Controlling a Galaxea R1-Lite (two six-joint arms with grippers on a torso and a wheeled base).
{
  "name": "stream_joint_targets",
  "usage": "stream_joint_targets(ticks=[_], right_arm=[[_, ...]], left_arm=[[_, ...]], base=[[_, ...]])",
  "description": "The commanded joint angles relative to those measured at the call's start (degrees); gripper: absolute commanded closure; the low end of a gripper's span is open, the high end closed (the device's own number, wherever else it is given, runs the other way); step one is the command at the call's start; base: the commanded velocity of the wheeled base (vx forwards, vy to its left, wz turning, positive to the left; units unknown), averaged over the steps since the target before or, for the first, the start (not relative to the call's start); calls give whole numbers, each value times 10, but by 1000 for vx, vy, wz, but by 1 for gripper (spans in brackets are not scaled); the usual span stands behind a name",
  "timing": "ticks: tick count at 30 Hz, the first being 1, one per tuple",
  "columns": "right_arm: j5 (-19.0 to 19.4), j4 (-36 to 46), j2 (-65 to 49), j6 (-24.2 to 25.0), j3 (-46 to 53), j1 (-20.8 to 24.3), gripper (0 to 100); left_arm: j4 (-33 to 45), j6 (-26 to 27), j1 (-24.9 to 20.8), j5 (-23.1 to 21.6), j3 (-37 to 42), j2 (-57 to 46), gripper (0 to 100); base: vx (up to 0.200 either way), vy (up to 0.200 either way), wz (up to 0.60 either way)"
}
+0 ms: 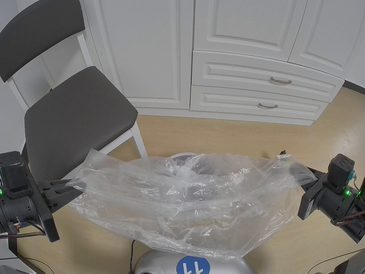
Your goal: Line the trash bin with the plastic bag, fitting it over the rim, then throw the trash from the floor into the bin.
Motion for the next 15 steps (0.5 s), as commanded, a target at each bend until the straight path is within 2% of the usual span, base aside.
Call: stream_joint_targets(ticks=[1, 8, 13, 15], right_arm=[[-6, -2, -10, -14, 21, -12, 100], [-13, 3, -9, -18, 26, -13, 100], [-25, 3, -9, -34, 37, -29, 100], [-25, -1, -11, -44, 38, -40, 100]], left_arm=[[2, 7, 0, 13, 4, -1, 100], [4, 17, 1, 20, 6, -7, 100], [1, 38, 6, 63, 12, 0, 100], [1, 42, 6, 67, 15, 0, 100]], base=[[0, 0, 0], [0, 0, 0], [0, 0, 0], [0, 0, 0]])
